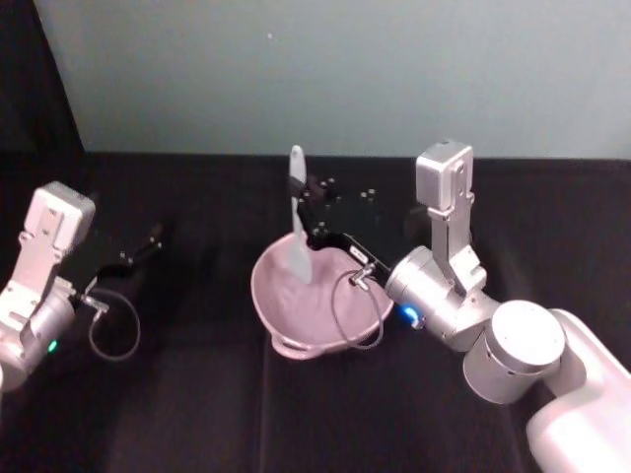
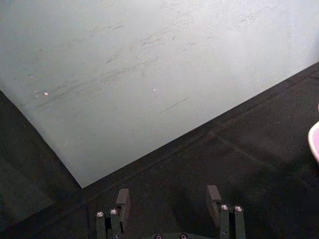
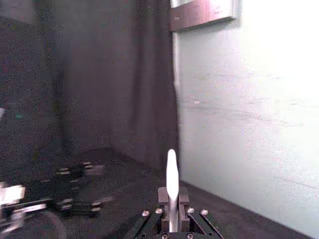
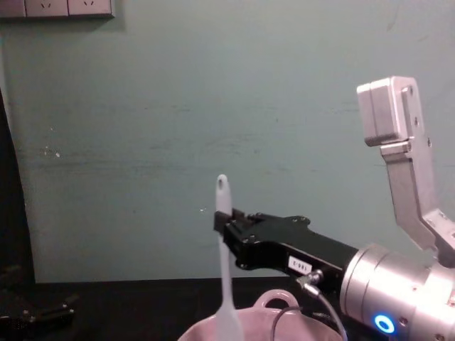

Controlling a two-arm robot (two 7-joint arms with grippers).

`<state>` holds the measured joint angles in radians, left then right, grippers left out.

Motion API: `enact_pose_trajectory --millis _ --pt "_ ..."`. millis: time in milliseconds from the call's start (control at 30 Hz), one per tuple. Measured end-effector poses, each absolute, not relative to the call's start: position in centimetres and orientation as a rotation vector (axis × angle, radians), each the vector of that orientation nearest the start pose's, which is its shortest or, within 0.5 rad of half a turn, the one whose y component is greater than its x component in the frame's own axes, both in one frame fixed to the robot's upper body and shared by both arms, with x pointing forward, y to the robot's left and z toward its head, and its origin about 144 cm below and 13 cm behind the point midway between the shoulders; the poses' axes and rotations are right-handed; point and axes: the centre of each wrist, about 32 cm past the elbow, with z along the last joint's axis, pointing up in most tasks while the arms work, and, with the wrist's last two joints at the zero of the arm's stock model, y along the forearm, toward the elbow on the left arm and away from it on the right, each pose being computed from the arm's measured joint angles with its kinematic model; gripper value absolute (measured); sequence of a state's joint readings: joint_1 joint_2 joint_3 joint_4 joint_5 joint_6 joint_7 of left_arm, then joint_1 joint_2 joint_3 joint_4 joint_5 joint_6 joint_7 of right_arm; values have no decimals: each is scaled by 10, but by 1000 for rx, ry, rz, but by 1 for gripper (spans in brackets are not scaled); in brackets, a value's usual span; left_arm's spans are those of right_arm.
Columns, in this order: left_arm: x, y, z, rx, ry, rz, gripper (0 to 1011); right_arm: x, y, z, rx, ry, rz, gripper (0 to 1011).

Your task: Use the one hand to pick up the spoon and stir the clear water in the bowl.

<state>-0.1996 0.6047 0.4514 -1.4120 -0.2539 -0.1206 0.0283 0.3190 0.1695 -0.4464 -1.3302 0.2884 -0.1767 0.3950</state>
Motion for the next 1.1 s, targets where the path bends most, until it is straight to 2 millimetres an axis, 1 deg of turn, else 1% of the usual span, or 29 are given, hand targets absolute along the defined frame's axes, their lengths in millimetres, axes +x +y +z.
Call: enact_pose_trajectory --millis 100,133,200,300,433,467,567,600,667,767,867,900,967,1100 --pt "489 310 1140 305 -285 1248 1011 538 -160 1159 117 -141 -851 113" --pt "489 310 1140 304 -285 1248 1011 538 -160 1159 117 -141 -851 113" --pt "489 310 1140 305 -285 1248 1011 543 -167 1161 117 -155 -898 113" --pt "489 310 1140 305 -285 1248 1011 542 -174 1164 114 -172 -920 113" --pt "489 310 1140 304 -285 1248 1011 535 -187 1167 96 -171 -942 113" --pt "489 310 1140 304 -285 1248 1011 531 -192 1169 90 -160 -946 113" --pt "489 310 1140 305 -285 1248 1011 523 -198 1171 84 -135 -939 113" --pt "489 310 1140 305 -285 1248 1011 517 -202 1171 79 -111 -927 113" --pt "489 310 1140 304 -285 1248 1011 510 -203 1172 75 -84 -912 113" --pt "489 310 1140 304 -285 1248 1011 496 -201 1169 70 -37 -858 114" --pt "489 310 1140 305 -285 1248 1011 490 -193 1167 74 -6 -809 114" --pt "489 310 1140 304 -285 1248 1011 490 -193 1167 74 -6 -809 114" --pt "489 310 1140 305 -285 1248 1011 488 -186 1166 82 9 -774 113" --pt "489 310 1140 304 -285 1248 1011 492 -172 1165 103 4 -733 114"
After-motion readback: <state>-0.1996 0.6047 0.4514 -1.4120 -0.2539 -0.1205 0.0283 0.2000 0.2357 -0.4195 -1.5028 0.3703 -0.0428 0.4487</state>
